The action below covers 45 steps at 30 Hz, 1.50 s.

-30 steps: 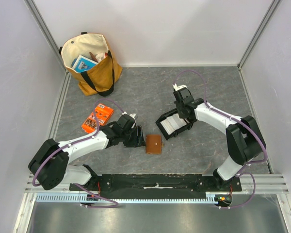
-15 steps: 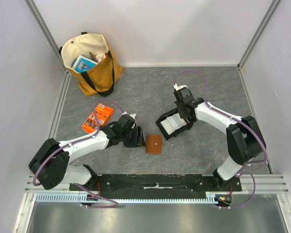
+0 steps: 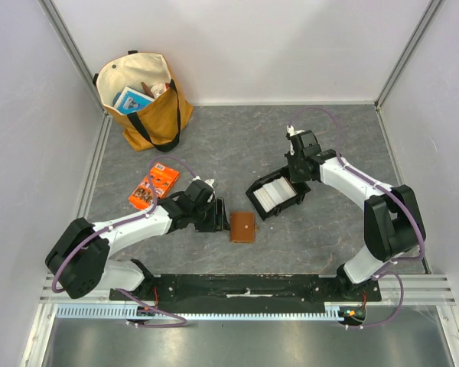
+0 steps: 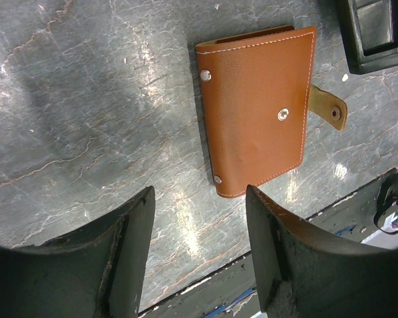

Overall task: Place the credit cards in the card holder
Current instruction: Pick up the credit card from the storage box.

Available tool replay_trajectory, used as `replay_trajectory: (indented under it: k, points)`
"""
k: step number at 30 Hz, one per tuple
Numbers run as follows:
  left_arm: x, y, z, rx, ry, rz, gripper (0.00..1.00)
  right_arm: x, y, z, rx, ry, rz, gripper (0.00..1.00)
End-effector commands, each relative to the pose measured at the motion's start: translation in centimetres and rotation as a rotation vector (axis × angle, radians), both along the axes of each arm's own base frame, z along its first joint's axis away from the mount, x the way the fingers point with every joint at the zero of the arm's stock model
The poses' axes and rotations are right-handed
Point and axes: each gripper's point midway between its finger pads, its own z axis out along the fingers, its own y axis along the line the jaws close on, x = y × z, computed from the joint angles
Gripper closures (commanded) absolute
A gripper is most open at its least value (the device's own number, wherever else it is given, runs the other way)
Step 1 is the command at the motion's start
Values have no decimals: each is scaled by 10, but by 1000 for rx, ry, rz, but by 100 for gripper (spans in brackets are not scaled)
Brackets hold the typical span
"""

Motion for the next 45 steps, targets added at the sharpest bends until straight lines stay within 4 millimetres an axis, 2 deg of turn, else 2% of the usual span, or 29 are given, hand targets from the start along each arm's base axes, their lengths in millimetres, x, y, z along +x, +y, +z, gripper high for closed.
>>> replay_trajectory:
  k: [1,5,7,8,10,11,13,15,22,26,31,35,38,45]
  points:
    - [6,-9,9,-29,-41,-44,37,8,4,21,57,-48,3,83]
    - [5,-9,9,-30,-37,-45,37,6,0,13,26,-31,-1,83]
    - [6,-9,9,-28,-39,-44,37,6,-3,11,10,-32,-10,79]
    - [5,-9,8,-30,-38,-44,37,6,-3,12,13,-34,-9,73]
    - [6,-9,9,-31,-39,-44,37,4,4,15,49,-42,7,48]
    - [5,-9,8,-28,-37,-42,37,5,7,17,72,-50,12,42]
    - [6,-9,8,-29,-38,-42,37,6,12,18,100,-55,18,33]
    - [5,-9,8,-28,-37,-42,37,6,15,12,110,-34,20,30]
    - [5,-9,10,-29,-43,-45,37,-2,19,-18,120,56,13,30]
    - [5,-9,9,-29,-39,-44,37,-9,27,-25,172,103,44,29]
    - [5,-9,10,-30,-40,-43,37,-8,27,-19,219,100,48,34]
    - [6,-9,9,-30,-38,-44,37,-4,25,-6,273,78,52,47]
    - [6,-10,10,-32,-38,-46,37,-1,23,3,294,59,57,53]
    - [7,-11,10,-33,-35,-46,37,-5,21,4,325,68,71,66]
